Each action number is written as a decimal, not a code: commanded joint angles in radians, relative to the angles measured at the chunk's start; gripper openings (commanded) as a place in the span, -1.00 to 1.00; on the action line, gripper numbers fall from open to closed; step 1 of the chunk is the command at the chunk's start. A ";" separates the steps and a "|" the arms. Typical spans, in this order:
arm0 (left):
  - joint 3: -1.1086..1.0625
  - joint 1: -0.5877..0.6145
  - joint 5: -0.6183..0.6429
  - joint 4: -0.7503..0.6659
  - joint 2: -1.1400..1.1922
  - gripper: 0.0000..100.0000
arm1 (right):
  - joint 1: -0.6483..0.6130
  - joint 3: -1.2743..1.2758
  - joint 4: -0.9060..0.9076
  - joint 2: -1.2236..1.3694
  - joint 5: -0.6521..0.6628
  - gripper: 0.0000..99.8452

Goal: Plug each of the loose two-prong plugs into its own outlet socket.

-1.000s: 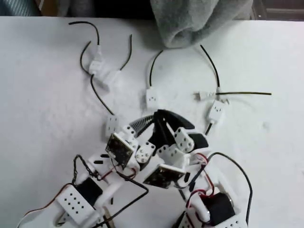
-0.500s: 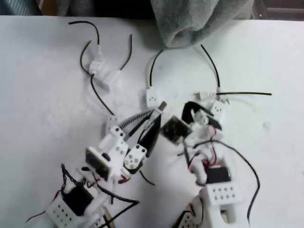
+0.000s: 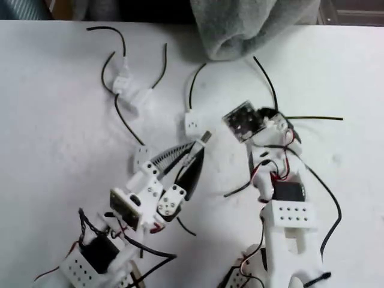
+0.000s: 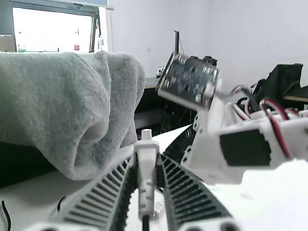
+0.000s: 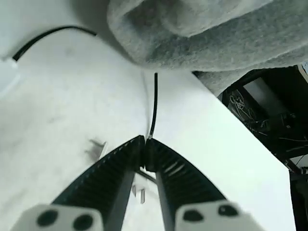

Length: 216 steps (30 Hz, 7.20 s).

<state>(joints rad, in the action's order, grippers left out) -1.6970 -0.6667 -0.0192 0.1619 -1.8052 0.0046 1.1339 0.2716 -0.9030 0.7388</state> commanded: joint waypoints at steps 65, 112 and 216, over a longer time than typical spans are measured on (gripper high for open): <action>0.410 0.582 -0.015 0.454 0.232 -0.95 | 0.068 0.230 0.289 -0.053 -0.434 -0.96; 1.418 0.476 -1.590 1.201 1.782 -0.95 | 0.059 0.262 0.213 -0.045 -0.430 -0.96; 1.355 0.486 -1.226 1.206 1.774 -0.45 | 0.059 0.262 0.209 -0.045 -0.428 -0.96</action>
<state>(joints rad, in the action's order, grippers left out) -0.4649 -0.1864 -1.2881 1.2988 -0.0192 0.0614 1.3993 0.5017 -0.9244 0.3015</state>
